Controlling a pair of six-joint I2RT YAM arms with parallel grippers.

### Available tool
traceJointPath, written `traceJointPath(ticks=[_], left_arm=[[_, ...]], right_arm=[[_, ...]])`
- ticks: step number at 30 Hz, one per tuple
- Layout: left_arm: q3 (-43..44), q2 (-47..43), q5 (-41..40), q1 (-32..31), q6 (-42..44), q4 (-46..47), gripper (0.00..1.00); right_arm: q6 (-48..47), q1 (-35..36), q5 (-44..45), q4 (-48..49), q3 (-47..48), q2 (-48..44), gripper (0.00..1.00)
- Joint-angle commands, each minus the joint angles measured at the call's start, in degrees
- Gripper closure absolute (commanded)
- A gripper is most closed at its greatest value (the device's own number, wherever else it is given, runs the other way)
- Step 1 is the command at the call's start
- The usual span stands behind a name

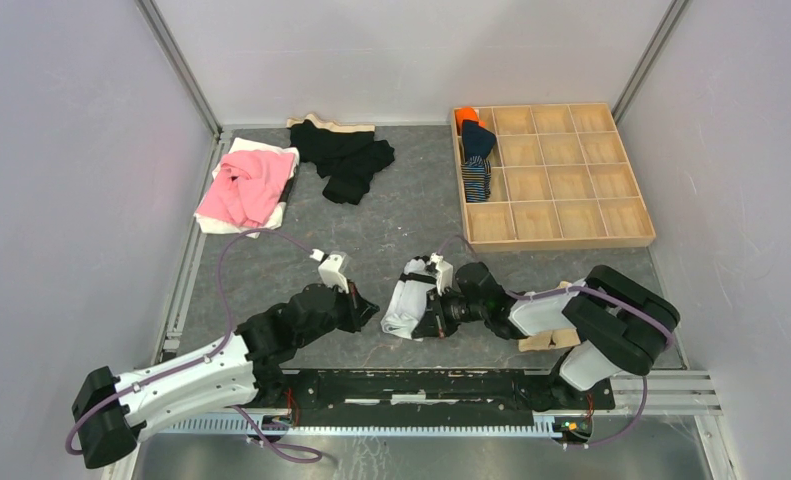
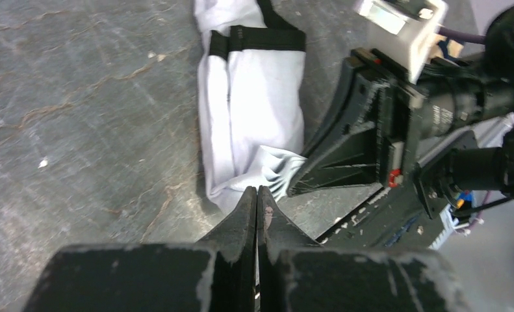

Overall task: Roll the underwear
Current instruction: Roll the underwear to the center of the board.

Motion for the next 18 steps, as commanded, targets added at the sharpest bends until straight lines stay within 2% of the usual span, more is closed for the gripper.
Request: traceJointPath(ticks=[1,6,10,14,18], left_arm=[[-0.5,-1.3,4.7,-0.4,4.8,6.3,0.98],[-2.2,-2.8,10.8,-1.2,7.7,11.7,0.98],[-2.8,1.6,17.0,-2.4,10.0,16.2,0.98],[-2.3,7.5,15.5,-7.4,11.5,19.9,0.98],[-2.6,13.3,12.4,-9.5,10.8,26.3,0.98]], right_arm=[[6.8,-2.4,-1.0,-4.2,0.6,2.2,1.00],[9.7,-4.9,-2.2,-4.7,0.1,3.7,1.00],[10.0,-5.5,-2.5,-5.5,0.6,4.9,1.00],[9.7,-5.8,-2.8,-5.8,0.8,5.1,0.99],[9.1,-5.8,-2.8,-6.3,0.7,5.0,0.99]])
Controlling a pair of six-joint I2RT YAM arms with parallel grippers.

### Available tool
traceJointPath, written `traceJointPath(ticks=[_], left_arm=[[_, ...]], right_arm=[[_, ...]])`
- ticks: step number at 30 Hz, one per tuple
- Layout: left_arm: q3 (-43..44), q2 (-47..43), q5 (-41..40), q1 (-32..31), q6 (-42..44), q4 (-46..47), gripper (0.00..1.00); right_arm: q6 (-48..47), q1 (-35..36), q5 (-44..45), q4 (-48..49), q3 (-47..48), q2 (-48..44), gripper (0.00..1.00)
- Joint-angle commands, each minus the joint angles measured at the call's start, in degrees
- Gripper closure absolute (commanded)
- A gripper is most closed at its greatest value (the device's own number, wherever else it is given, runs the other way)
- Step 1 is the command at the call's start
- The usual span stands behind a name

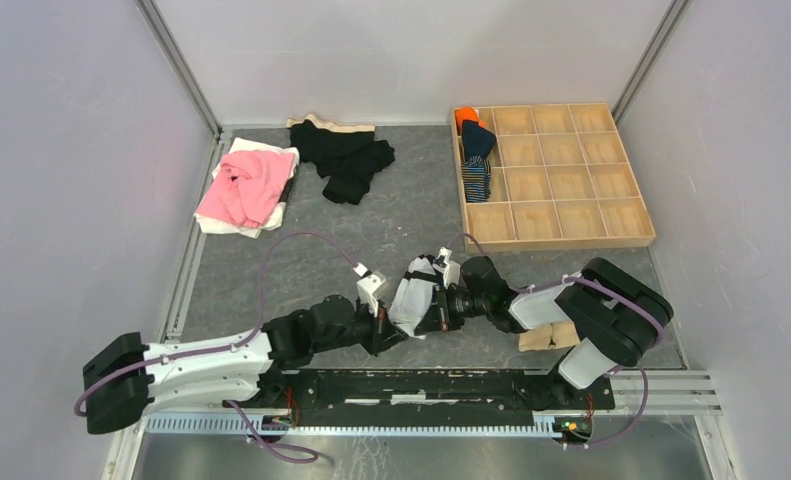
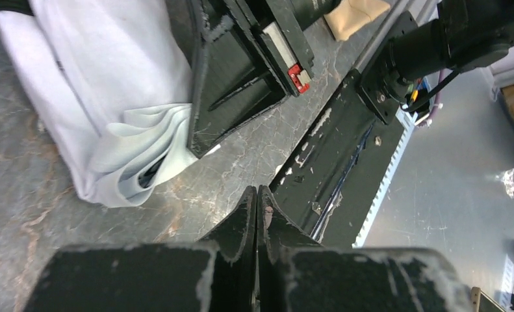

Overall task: Roll the underwear
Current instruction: Roll the underwear to the center of the board.

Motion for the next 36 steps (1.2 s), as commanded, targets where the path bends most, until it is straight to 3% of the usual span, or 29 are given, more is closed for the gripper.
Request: traceJointPath(ticks=[1,11,24,36], left_arm=[[-0.3,5.4,-1.6,-2.0,2.6,11.2,0.98],[-2.2,17.7,-12.7,-2.3,-1.4,26.1,0.98],[-2.3,26.9,-22.8,-2.2,-2.1,29.1,0.98],[-1.1,33.0,-24.1,-1.7,-1.8,28.1,0.98]], right_arm=[[-1.6,-0.3,2.6,-5.3,-0.2,1.6,0.98],[-2.1,-0.4,2.3,-5.6,0.0,1.9,0.98],[-3.6,-0.5,2.5,-7.6,0.5,1.9,0.96],[-6.2,-0.4,5.5,-13.2,0.4,-3.6,0.74]])
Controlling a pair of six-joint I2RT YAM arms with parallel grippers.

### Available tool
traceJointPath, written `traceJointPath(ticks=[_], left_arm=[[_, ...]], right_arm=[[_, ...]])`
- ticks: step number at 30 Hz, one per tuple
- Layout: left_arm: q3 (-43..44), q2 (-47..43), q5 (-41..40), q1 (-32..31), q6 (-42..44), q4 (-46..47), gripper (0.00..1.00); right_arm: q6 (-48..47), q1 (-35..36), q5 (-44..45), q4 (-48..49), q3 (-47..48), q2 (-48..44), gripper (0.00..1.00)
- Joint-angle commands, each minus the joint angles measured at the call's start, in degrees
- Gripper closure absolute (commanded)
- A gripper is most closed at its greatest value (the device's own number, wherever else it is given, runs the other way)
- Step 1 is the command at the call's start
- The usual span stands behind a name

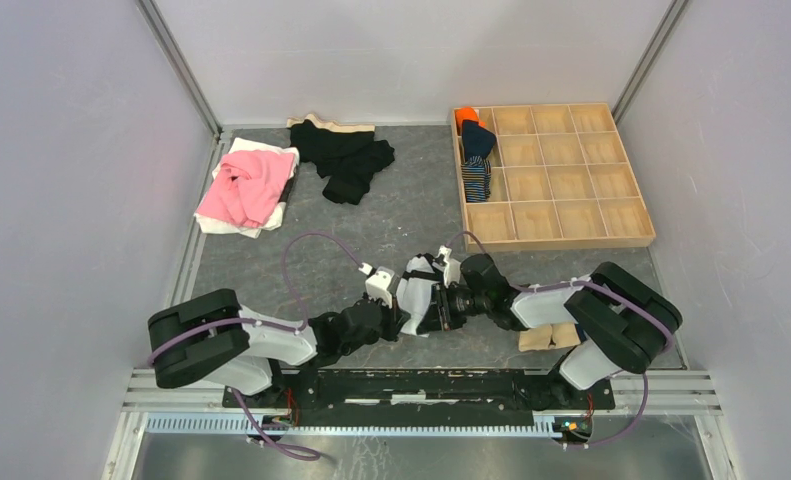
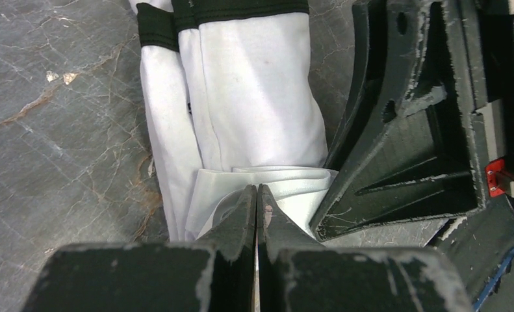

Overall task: Roll the underwear
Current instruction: Roll the underwear to the center of the board.

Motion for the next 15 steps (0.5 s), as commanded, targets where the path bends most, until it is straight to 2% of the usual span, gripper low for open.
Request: traceJointPath(ticks=[1,15], left_arm=[[0.8,3.2,-3.0,0.4,-1.1,0.0,0.98],[0.5,8.1,-2.1,0.4,-1.5,1.7,0.98]], right_arm=[[-3.6,-0.1,5.1,-8.4,-1.0,-2.4,0.73],[-7.8,0.0,12.9,-18.6,-2.8,-15.1,0.66]])
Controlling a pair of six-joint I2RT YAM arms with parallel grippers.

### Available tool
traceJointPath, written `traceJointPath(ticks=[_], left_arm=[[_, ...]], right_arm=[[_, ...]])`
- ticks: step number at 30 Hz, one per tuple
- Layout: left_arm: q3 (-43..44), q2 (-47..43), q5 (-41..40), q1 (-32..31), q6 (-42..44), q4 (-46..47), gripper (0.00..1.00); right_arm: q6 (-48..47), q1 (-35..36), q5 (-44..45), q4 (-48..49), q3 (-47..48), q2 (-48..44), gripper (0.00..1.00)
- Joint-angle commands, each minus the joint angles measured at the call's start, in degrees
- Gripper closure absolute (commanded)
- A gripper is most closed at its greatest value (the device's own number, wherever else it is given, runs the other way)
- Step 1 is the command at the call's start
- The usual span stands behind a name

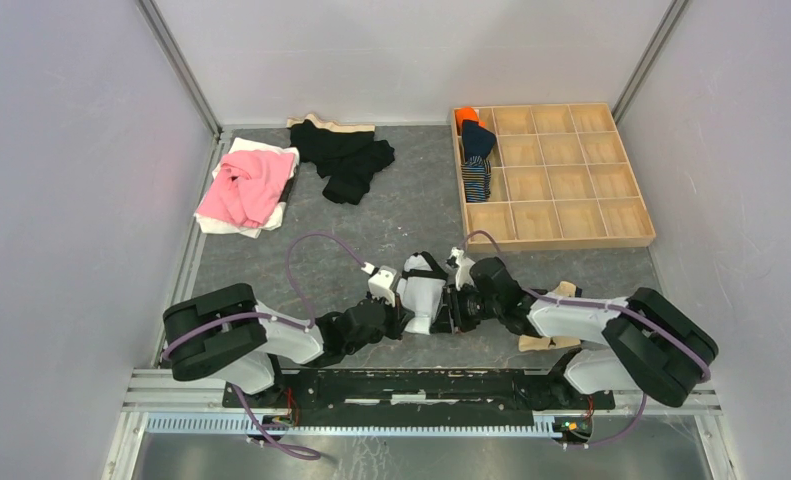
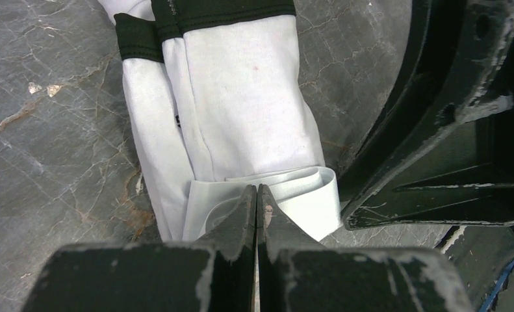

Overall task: Roll the underwear
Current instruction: Roll the underwear to the center of the board.

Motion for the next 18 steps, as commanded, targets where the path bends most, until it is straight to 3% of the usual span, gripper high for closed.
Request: traceJointPath(ticks=[1,6,8,12,16,18], left_arm=[[-0.3,2.5,-1.9,0.3,-0.7,-4.3,0.98],[-0.8,2.6,-1.6,0.2,-1.2,-4.2,0.98],[-0.8,2.6,-1.5,0.3,-1.4,-4.3,0.98],[-0.4,2.6,-1.0,0.3,-2.0,-5.5,0.98],[-0.3,2.8,-0.5,0.4,-3.3,-6.2,0.98],[-0.4,3.1,-0.3,0.4,-3.8,-6.2,0.98]], right_arm=[[-4.6,-0.1,6.5,-8.7,-0.6,-5.1,0.66],[-11.3,-0.1,13.7,-15.5,0.9,-13.4,0.64],[-14.9,0.0,16.2,-14.3,-0.2,-18.5,0.58],[-22.8,-0.1,23.1,-6.2,-3.8,-30.9,0.38],[-29.0,-0.1,29.1,1.5,-4.9,-37.2,0.37],[-30.9,-0.1,28.9,10.6,-8.7,-40.8,0.34]])
